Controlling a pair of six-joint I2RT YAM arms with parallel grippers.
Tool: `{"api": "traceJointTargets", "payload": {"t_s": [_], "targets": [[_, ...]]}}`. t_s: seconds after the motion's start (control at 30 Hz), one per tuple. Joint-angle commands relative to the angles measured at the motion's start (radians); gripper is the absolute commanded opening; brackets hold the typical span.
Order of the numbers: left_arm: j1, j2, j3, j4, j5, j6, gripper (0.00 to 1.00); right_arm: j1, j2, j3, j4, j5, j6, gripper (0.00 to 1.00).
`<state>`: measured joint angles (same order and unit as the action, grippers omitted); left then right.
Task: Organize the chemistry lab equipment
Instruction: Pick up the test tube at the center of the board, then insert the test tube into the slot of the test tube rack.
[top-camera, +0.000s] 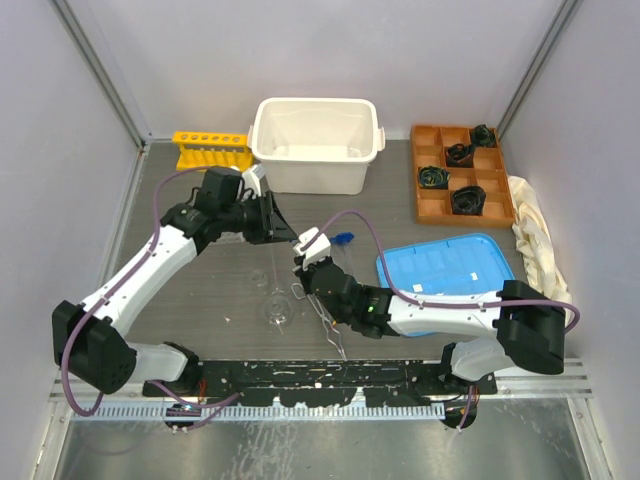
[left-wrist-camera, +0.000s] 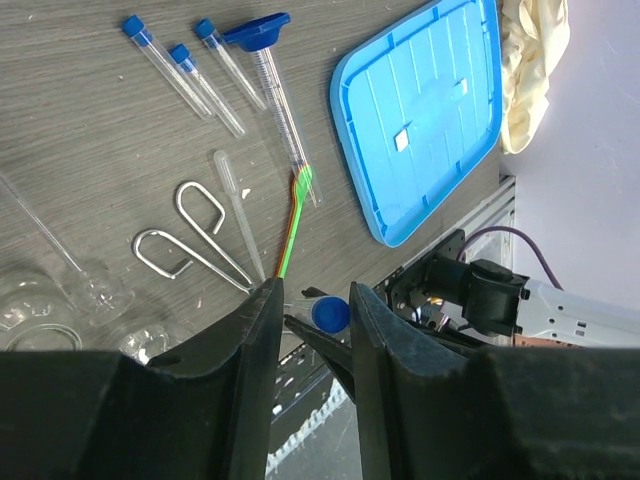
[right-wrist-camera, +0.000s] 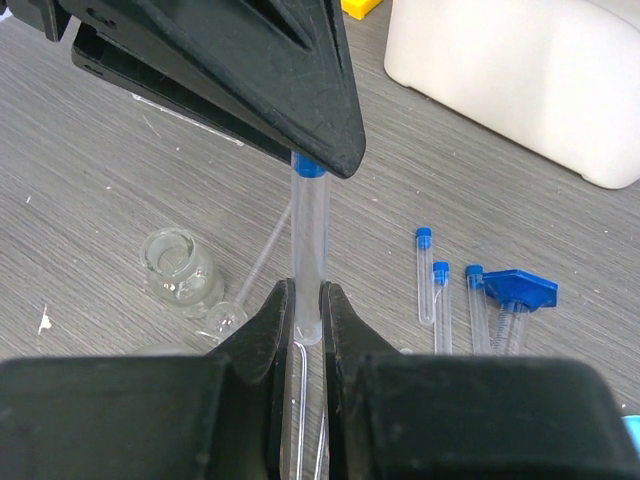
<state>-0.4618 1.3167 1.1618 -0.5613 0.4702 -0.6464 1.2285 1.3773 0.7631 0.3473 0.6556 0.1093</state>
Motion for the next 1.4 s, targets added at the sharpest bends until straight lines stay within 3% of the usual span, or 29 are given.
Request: {"api": "traceJointTargets", "payload": {"t_s": [0.0, 0.33, 0.43, 0.57, 0.63, 0.83, 1.03, 1.37], "targets": [[0.0, -0.007, -0.007, 0.068, -0.001, -0.015, 0.32, 0.006, -0.001, 0.042, 0.032, 0.011, 0.021, 0.01], [0.001, -0.016, -0.017, 0.044, -0.046, 0.008, 0.01, 0.006, 0.008, 0.053, 0.012, 0.016, 0.03, 0.01], [0.002, -0.027, -0.016, 0.019, -0.098, 0.027, 0.0, 0.006, 0.005, 0.055, 0.005, 0.018, 0.035, 0.09], [0.003, -0.032, 0.006, -0.037, -0.215, 0.07, 0.0, 0.006, -0.006, 0.056, -0.016, 0.013, 0.044, 0.36], [0.006, -0.032, 0.014, -0.049, -0.26, 0.087, 0.0, 0.007, -0.015, 0.056, -0.028, 0.007, 0.051, 0.41], [0.066, -0.019, 0.045, -0.076, -0.338, 0.126, 0.0, 0.006, -0.068, 0.037, -0.068, 0.003, 0.078, 0.45], [0.183, -0.002, 0.056, -0.052, -0.507, 0.197, 0.0, 0.006, -0.099, 0.002, -0.109, 0.076, 0.086, 0.46], [0.232, 0.024, -0.044, 0.275, -0.82, 0.301, 0.0, -0.03, -0.162, -0.004, -0.229, 0.081, 0.151, 0.48]]}}
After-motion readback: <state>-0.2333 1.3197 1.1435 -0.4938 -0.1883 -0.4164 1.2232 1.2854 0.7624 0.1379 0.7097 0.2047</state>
